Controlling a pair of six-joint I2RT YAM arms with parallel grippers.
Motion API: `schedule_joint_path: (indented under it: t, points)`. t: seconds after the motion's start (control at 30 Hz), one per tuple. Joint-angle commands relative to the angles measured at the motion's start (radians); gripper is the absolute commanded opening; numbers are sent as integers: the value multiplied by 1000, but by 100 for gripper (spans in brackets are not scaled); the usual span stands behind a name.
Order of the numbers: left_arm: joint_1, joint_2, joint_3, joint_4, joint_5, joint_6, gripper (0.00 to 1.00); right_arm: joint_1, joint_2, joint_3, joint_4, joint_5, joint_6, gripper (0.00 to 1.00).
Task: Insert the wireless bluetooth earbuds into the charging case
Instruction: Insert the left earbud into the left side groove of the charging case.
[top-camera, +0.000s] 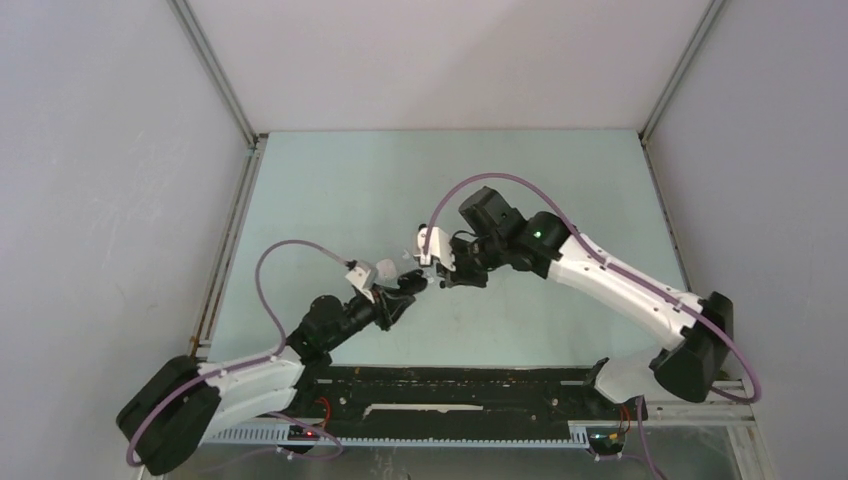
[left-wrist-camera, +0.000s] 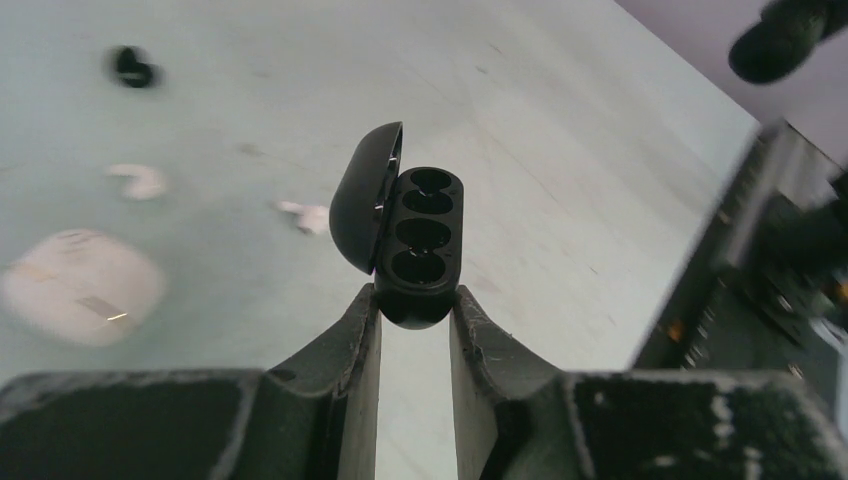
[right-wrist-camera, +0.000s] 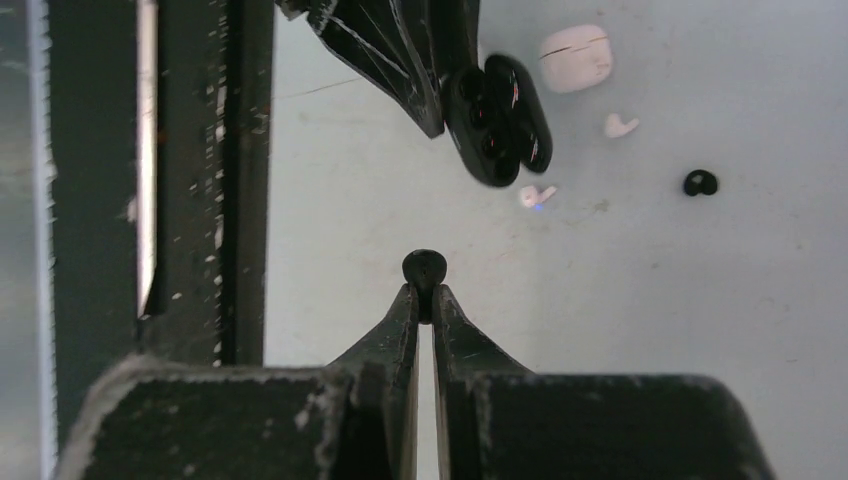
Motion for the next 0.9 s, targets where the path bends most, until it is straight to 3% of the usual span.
schedule_joint_path:
  t: [0.0, 0.3, 0.87]
  points:
    - [-76, 119, 71, 188, 242, 57, 0, 3, -66, -47, -114, -66, -17, 1]
    - [-173, 297, 109, 330, 389, 73, 0, 22, -56, -84, -159, -103, 13, 2]
    - [-194, 285, 91, 360, 408, 111, 0, 75, -4, -84, -133, -8, 20, 2]
